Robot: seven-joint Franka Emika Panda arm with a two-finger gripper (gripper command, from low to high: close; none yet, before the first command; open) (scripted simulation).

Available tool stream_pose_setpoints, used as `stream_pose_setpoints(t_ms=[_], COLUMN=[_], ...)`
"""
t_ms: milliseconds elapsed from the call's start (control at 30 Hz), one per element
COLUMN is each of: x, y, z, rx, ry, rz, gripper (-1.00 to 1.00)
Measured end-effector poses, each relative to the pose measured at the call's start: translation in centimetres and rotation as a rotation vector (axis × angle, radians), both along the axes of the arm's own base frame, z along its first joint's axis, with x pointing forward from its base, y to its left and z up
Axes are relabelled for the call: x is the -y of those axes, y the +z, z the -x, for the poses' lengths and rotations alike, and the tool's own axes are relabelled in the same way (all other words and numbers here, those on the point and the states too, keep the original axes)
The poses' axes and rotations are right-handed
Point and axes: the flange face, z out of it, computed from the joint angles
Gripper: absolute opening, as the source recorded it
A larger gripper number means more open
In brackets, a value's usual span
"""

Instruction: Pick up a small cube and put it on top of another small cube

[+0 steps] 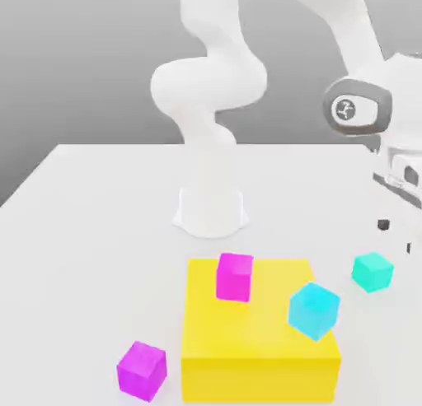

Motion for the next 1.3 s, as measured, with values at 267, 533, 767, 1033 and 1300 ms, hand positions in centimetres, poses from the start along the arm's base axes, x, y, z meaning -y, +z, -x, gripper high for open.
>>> stream_pose_setpoints(t_ms=[267, 533, 767, 1033, 1300], x=[0.1, 0.4, 0.0, 5.7, 16.6], y=[-5.7, -7.4, -3.5, 1.6, 7.9], z=[0.5, 0.6, 0.5, -5.3, -11.6], rx=[-0.022, -0.022, -0.022, 0.011, 0.037], ry=[0.026, 0.029, 0.026, -0.330, -1.033], rz=[0.001, 0.008, 0.000, 0.046, 0.055], gripper=[0.00, -1.00, -1.00, -1.00, -1.00])
